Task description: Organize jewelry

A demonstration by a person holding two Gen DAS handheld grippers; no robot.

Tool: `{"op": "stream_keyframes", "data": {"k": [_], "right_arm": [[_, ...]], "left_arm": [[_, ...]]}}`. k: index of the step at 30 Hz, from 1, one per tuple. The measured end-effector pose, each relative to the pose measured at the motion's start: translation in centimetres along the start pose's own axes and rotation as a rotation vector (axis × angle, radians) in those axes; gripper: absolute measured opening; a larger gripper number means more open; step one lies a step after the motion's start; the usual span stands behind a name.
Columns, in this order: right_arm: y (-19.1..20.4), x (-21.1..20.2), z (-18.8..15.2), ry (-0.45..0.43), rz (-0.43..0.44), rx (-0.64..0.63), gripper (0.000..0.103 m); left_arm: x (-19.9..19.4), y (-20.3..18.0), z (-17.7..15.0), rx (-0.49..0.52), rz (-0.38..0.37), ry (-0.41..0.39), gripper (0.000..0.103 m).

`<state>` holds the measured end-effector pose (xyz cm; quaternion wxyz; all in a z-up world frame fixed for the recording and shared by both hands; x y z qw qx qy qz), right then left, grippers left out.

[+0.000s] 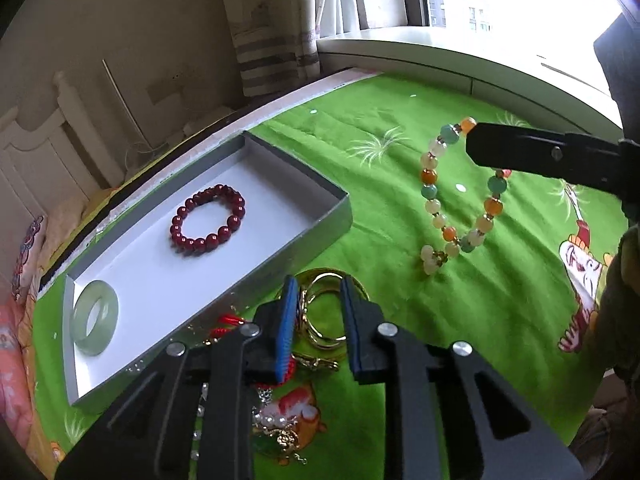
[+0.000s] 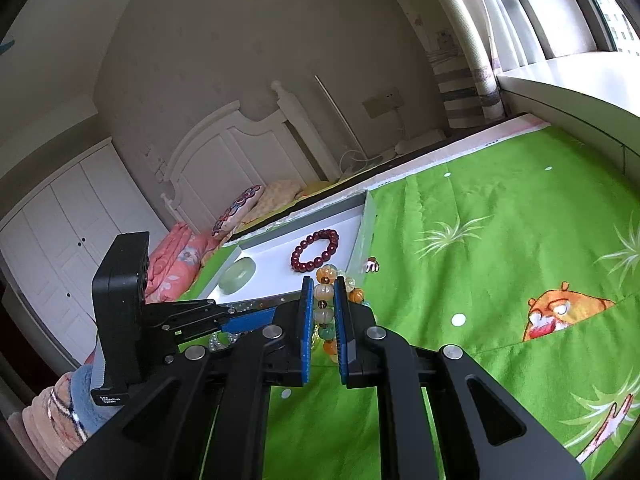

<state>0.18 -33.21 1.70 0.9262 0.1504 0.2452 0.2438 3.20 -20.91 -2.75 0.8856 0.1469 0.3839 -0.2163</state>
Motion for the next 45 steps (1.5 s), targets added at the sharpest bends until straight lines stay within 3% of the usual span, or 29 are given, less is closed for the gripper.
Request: {"op": "stream_keyframes", "data": {"k": [6,10,25,32,45], "right_arm": [[0.1,0.1,0.1,0.000,-0.003,-0.006,0.012],[0.1,0.1,0.1,0.001,-0.005,-0.005,0.012],[-0.1,-0.6,0.3,-0.022,0.001,0.009,0.012],[0.5,-0.2,0.7,-0.004,0.002,-0.001,0.012],[2.8,1.7,5.5,-0.016,-0.010,-0.095,0.012]], "left_arm": [[0.8,0.8,-0.7,0.002,0.025,0.020,0.021],[0.8,1.3,-0.7,-0.013,0.027,0.014,0.011],[-4.7,2.5,1.1,-0.085,0.007,-0.130,0.011],[-5.9,4.7,1.0,-0.122,0.025,-0.145,0.011],[-4.6,9.7,1.2,-0.183,0.098,-0.117,0.011]]}}
Point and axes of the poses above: each gripper's, at about its wrist camera, not at the fingertips, and x roughly the way its jaws point, y to its left, z to its top, the point moved 7 cm from there along x, roughly the way its jaws point, and after that the axes turned 9 degrees about -x, right-handed, at the moved point
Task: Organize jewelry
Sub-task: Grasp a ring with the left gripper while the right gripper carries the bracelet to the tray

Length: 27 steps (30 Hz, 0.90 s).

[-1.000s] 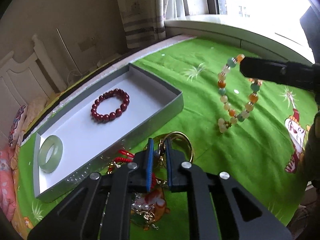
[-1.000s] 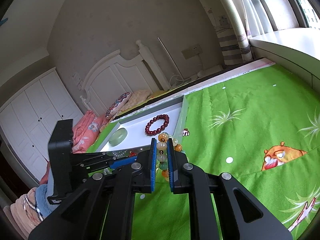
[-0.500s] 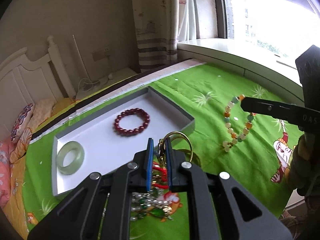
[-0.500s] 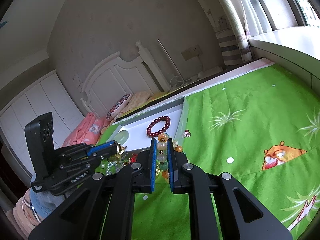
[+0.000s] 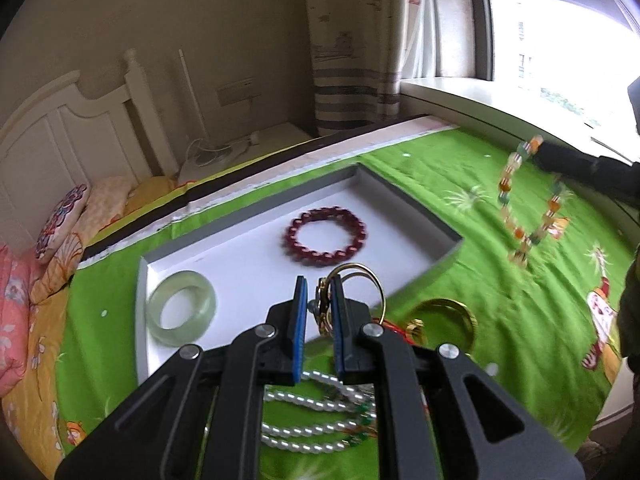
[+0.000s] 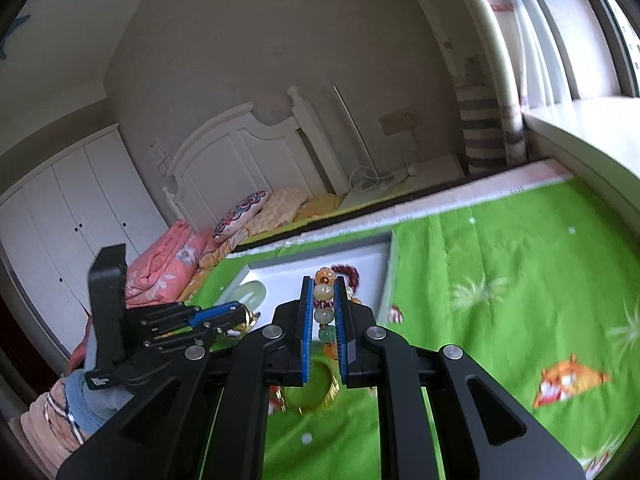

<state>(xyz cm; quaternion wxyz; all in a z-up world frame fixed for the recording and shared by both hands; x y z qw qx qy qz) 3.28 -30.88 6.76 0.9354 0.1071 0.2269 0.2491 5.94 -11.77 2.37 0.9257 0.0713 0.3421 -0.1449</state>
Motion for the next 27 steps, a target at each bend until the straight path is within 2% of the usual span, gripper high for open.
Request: {"op": "stream_keyframes", "data": {"k": [5,12,24,26,27], "right_arm": [[0.9,2.2,2.1,0.013,0.004,-0.036,0.012],[2.5,5.8,2.9,0.063,0.008,-0.079,0.012],[2.0,11.1,1.1,0.196,-0.049,-0.109,0.012],[1.8,11.4,0.7,0.209,-0.070,-0.117,0.014],[1.7,11.5,0.6,0.217,-0.070,-0.115,0.020]], "left_arm": [[1.5,2.3,0.7,-0.037,0.040,0.023,0.011],[4.1,5.1,1.7,-0.097,0.078,0.069,0.011],[9.1,8.3,4.2,-0.155,0.185,0.148,0.011],[9.8,9.0,4.1,-0.174,0.207,0.170,0.011],[10.0,9.2,4.0,-0.182,0.210,0.175,0.014]]}}
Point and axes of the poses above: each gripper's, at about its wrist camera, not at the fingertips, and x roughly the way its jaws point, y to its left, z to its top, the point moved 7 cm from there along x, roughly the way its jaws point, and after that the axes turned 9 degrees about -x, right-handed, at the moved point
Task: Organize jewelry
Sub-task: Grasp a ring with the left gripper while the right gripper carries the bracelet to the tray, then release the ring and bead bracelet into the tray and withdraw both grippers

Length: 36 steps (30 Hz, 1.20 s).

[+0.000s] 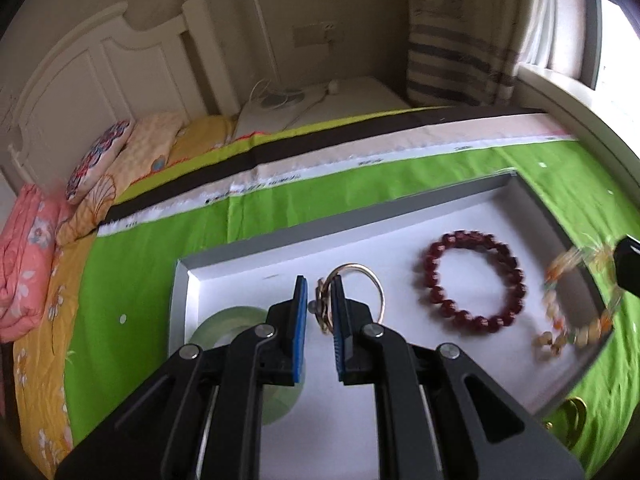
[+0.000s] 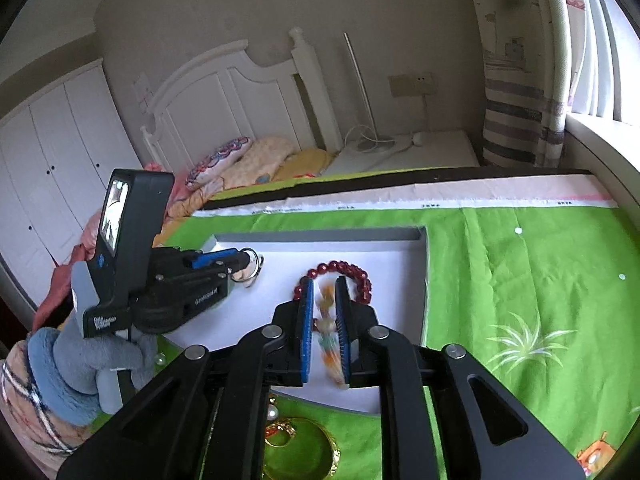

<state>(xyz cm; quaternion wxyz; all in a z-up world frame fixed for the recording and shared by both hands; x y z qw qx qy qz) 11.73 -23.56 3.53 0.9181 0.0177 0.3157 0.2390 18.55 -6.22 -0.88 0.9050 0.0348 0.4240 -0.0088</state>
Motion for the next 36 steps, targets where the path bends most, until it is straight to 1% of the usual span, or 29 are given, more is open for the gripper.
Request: {"op": "stream_keyframes", "data": {"k": [1,2,3,4,6,8,10,13,16,20,24,25,30,34,36], "right_arm": [[-0.1,0.0,-0.1,0.005,-0.001,0.004,0.036],[-0.3,0.0,-0.3,0.009,-0.006,0.011,0.047],[-0.3,-0.3,-0.6,0.004,-0.009,0.016,0.059],[-0.4,-0.5,-0.6,-0.004,-0.008,0.017,0.059],[-0.6,-1.1,-0.8,-0.017,-0.017,0.015,0.059],[-0.9,-2.0,-1.0,-0.034,-0.022,0.023,0.059],[-1.3,-3.2,-1.4,-0.056,-0.020,0.040,0.059],[-1.8,-4.8,-2.3,-0.081,-0.027,0.060,0.059],[-2.2,-6.1,-3.5,-0.083,-0.046,0.065,0.059],[-3.2,-7.2,-5.4,-0.071,-0.058,0.107,0.059],[-3.9,-7.8,-6.9,-0.058,-0.061,0.145,0.059],[-4.0,-7.8,-7.2,-0.052,-0.063,0.150,0.059],[-3.4,-7.5,-8.3,-0.023,-0.065,0.131,0.059],[-3.0,-7.2,-8.4,-0.020,-0.059,0.114,0.059],[-3.3,-7.0,-8.6,-0.013,-0.054,0.135,0.059]], "left_arm": [[0.2,0.2,-0.1,-0.012,0.005,0.005,0.026],[0.3,0.5,-0.1,-0.021,0.006,0.000,0.034],[0.2,0.7,-0.2,-0.029,0.005,-0.008,0.046],[0.0,0.9,-0.3,-0.036,0.003,-0.021,0.049],[-0.4,1.1,-0.5,-0.038,0.004,-0.032,0.050],[-1.1,1.3,-0.8,-0.042,0.006,-0.054,0.057],[-2.2,1.5,-1.0,-0.053,0.004,-0.090,0.068],[-3.9,2.0,-1.7,-0.089,-0.010,-0.128,0.077],[-5.8,2.4,-3.1,-0.114,-0.035,-0.149,0.083],[-8.4,2.5,-5.7,-0.123,-0.045,-0.169,0.088],[-10.8,2.6,-8.7,-0.127,-0.058,-0.167,0.091],[-11.1,2.7,-9.3,-0.133,-0.061,-0.164,0.092],[-11.4,3.6,-12.7,-0.153,-0.062,-0.134,0.092],[-11.2,4.8,-14.6,-0.211,-0.108,-0.121,0.092],[-11.6,5.6,-14.7,-0.258,-0.147,-0.139,0.092]]}}
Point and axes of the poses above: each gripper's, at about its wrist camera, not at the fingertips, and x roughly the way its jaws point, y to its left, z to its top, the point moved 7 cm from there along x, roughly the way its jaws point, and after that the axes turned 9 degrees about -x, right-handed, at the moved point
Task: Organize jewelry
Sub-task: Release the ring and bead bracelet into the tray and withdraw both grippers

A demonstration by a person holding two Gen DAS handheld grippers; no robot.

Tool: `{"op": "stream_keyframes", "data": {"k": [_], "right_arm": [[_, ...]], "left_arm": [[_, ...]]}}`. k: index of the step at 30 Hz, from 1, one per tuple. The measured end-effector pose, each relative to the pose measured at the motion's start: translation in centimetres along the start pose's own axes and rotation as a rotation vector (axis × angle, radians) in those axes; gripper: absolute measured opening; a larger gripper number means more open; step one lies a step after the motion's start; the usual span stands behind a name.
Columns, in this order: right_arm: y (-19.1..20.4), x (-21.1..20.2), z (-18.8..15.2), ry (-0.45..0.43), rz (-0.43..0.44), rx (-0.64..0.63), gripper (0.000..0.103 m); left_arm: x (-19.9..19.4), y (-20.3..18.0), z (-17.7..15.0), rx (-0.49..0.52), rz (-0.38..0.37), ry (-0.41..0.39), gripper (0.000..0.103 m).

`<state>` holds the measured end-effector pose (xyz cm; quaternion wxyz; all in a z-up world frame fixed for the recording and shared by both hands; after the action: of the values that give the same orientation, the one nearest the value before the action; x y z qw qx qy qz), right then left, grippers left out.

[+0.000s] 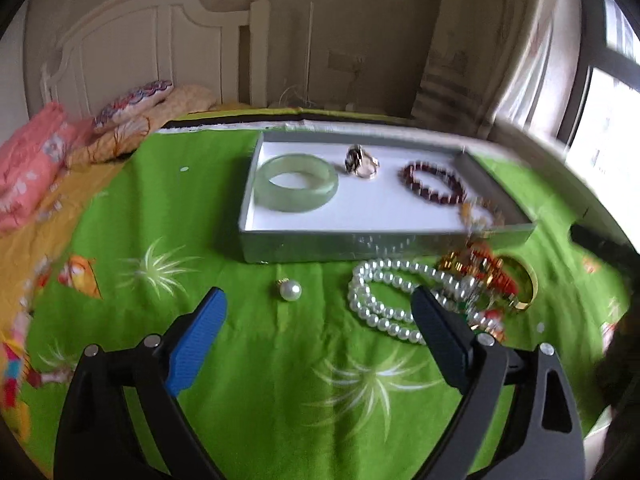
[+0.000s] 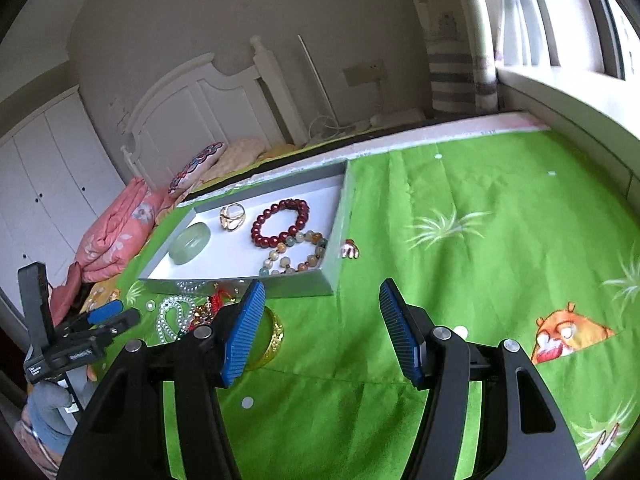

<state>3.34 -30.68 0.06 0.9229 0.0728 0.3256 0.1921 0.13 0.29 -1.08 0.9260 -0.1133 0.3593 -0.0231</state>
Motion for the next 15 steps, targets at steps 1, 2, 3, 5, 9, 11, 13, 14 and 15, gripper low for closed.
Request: {"op": "stream_keyframes", "data": {"k": [1,2,3,5,9,11,13,14,15], "right_arm": [[-0.1,0.1,0.0,0.000,0.002,0.007,0.059],[-0.2,0.1,0.0,0.002,0.004,0.012,0.059],[-0.3,0.3,-0.1,0.008,0.004,0.015,0.059],[-0.2,0.6,-0.2,0.024,-0.004,0.011,0.059],[0.5,1.1,-0.5,0.071,-0.061,-0.038,0.059],[1.5,1.5,-0.8,0.100,-0.100,-0.097,0.059],[2.4,1.9,-1.2,0.126,-0.110,-0.131,0.059],[2.9,2.2,-1.4,0.142,-0.112,-0.146,0.059],[3.5,2.5,-1.7,0.159,-0.120,-0.170,0.058]], "left_arm": [[-0.1,0.4,0.1,-0.030,-0.025,-0.003,0.092],[0.0,0.7,0.2,-0.056,-0.050,0.002,0.092],[0.1,1.0,0.2,-0.080,-0.068,0.007,0.092],[0.0,1.7,0.2,-0.128,-0.090,0.007,0.092],[-0.5,1.5,0.4,-0.125,-0.114,-0.023,0.092],[-0.7,1.2,0.4,-0.112,-0.125,-0.029,0.092],[-0.7,1.0,0.4,-0.113,-0.134,-0.027,0.093],[-0.7,1.0,0.4,-0.118,-0.140,-0.024,0.093],[-0.6,1.0,0.4,-0.122,-0.144,-0.020,0.093]]}}
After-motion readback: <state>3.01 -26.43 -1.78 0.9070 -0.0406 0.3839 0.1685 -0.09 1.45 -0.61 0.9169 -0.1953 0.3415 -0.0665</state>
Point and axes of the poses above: each gripper's, at about its wrist camera, not at the fingertips, and x roughly the way its jaws point, y to its left, z to its top, the point moved 7 cm from there along x, roughly the way its jaws point, and after that the axes turned 9 degrees about -x, right-handed, at the moved point
